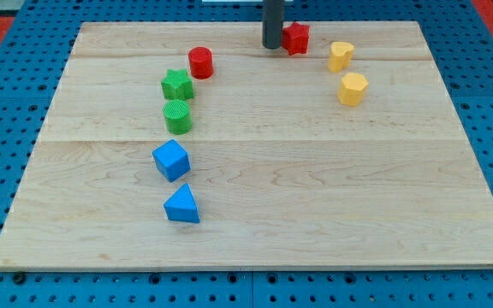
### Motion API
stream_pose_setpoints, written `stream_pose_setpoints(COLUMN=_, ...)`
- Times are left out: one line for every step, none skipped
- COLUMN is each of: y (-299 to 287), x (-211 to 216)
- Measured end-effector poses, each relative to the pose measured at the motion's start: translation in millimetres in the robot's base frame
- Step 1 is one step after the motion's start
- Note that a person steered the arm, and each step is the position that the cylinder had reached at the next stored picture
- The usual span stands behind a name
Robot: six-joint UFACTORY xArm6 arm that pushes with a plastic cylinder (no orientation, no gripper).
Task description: Push red star to yellow heart
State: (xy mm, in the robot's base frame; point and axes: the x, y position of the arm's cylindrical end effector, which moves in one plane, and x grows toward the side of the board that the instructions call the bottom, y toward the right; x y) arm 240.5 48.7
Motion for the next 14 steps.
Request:
stream_pose_setpoints(y=18.4, x=-12.5)
stream_pose_setpoints(y=0.9, x=-21.9)
stream_pose_setpoints(y=-1.9, x=-33.9)
stream_pose_setpoints(y=4.3, x=-22.1)
stream_pose_setpoints(y=5.2, x=-22.1)
stream_pose_setpoints(y=28.6, x=-25.7)
stream_pose_setpoints(y=32.7, x=-24.8)
stream_pose_setpoints(y=37.0, x=-23.8)
stream_pose_setpoints(y=86.6, x=-22.4)
stream_pose_setpoints(y=75.1, x=-25.9)
stream_pose_setpoints(y=7.6, x=-48.1)
stream_pose_setpoints(y=28.7, x=-48.7)
stream_pose_setpoints(y=70.1, x=-49.2)
stream_pose_setpoints(y=74.9, x=-49.0)
